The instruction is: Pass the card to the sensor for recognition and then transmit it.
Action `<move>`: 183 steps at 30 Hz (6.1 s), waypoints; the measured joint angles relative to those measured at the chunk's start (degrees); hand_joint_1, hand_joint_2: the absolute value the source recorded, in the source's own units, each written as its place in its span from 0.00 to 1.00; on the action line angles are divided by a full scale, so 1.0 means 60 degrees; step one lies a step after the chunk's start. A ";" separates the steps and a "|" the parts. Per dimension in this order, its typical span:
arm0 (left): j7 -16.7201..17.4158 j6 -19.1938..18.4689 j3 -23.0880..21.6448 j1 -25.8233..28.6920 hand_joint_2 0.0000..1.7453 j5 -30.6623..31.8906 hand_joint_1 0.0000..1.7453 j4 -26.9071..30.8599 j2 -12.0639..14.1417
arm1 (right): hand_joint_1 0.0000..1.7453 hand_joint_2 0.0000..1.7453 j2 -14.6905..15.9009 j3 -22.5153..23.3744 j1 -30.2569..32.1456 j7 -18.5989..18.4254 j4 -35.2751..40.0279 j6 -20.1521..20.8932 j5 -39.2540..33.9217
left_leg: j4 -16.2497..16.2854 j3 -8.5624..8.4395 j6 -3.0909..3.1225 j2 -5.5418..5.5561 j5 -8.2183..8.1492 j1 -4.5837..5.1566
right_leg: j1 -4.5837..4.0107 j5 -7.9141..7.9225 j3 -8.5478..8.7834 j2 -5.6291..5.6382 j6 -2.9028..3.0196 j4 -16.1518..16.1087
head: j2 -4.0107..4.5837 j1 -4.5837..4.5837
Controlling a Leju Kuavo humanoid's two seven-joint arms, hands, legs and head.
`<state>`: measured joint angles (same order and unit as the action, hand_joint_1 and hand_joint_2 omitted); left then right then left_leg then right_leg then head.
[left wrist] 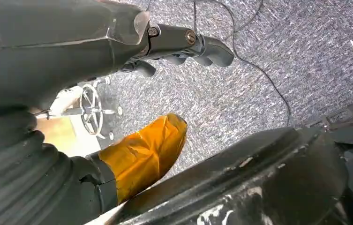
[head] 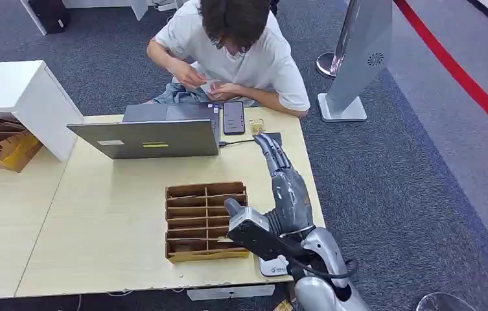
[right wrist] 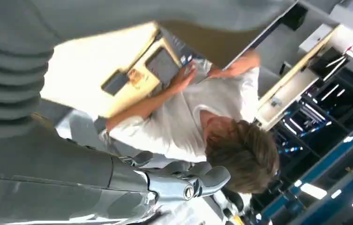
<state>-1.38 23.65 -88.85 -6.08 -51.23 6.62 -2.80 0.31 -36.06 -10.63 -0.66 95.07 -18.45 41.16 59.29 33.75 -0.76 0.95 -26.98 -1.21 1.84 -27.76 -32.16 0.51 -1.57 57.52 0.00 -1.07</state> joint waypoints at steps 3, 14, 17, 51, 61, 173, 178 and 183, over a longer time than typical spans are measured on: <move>-0.0014 0.0033 0.0000 0.0011 1.00 -0.0062 0.00 0.0000 0.0000 | 0.00 0.00 0.0000 0.0000 0.0286 0.0263 0.0230 -0.0215 -0.0311 | 0.0000 0.0001 0.0000 0.0000 0.0000 0.0000 | 0.0000 0.0000 0.0000 0.0000 0.0000 0.0000 | 0.0000 0.0000; -0.0058 0.0055 0.0000 -0.0004 1.00 0.0047 0.00 0.0000 -0.0004 | 0.00 0.00 0.0058 0.0029 0.0881 0.2401 0.1385 -0.1268 -0.1946 | 0.0000 0.0000 0.0000 -0.0001 0.0000 0.0000 | 0.0000 0.0000 -0.0003 0.0001 0.0000 0.0000 | 0.0000 0.0000; -0.0091 0.0058 0.0000 -0.0002 1.00 0.0037 0.00 0.0000 -0.0004 | 0.00 0.00 0.0102 0.0051 0.1052 0.2609 0.1549 -0.1297 -0.2220 | 0.0000 0.0001 0.0000 -0.0001 0.0000 0.0000 | 0.0000 0.0000 -0.0003 0.0001 0.0000 0.0000 | 0.0000 0.0000; -0.0237 0.0109 0.0000 0.0038 1.00 -0.0135 0.00 0.0000 -0.0011 | 0.00 0.00 0.0863 0.0117 0.2173 0.3272 0.2121 0.0310 -0.4008 | 0.0000 0.0001 0.0000 -0.0002 0.0000 0.0000 | 0.0000 0.0000 -0.0001 0.0001 0.0000 0.0000 | 0.0000 0.0000; -0.0269 0.0128 0.0000 0.0043 1.00 -0.0171 0.00 0.0000 -0.0011 | 0.00 1.00 0.0962 0.0029 0.2143 0.3118 0.2059 0.0401 -0.2710 | 0.0000 0.0002 0.0000 -0.0001 -0.0001 0.0000 | 0.0000 0.0000 -0.0001 0.0001 0.0000 0.0000 | 0.0000 0.0000; 0.0091 -0.0076 0.0000 -0.0074 1.00 0.0186 0.00 0.0004 -0.0044 | 0.00 1.00 0.1180 -0.2714 -0.0091 -0.0510 -0.2094 0.1137 0.3132 | -0.0001 0.0000 -0.0001 -0.0001 0.0001 0.0000 | 0.0000 0.0000 0.0000 0.0001 0.0000 0.0000 | 0.0000 0.0000; 0.0113 -0.0087 0.0000 -0.0082 1.00 0.0288 0.00 0.0004 -0.0047 | 0.00 1.00 0.1038 -0.2714 -0.0197 -0.0579 -0.2225 0.1155 0.3106 | 0.0000 0.0001 -0.0001 -0.0001 0.0001 0.0000 | 0.0000 0.0000 0.0000 0.0001 0.0000 0.0000 | 0.0000 0.0000; 0.0153 -0.0149 0.0000 -0.0102 1.00 0.0375 0.00 0.0004 -0.0047 | 0.01 1.00 0.0867 -0.2714 -0.0295 -0.0648 -0.2459 0.1166 0.3044 | 0.0000 0.0000 -0.0001 -0.0001 0.0002 0.0000 | 0.0000 0.0000 0.0000 0.0001 0.0000 0.0000 | 0.0000 -0.0004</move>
<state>-0.46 22.75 -88.85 -6.69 -48.98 6.64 -3.08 5.51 -52.35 -12.40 -4.55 80.32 -11.45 59.43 59.29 33.75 -0.77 0.94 -26.97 -1.21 1.84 -27.76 -32.16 0.52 -1.57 57.52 0.00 -1.09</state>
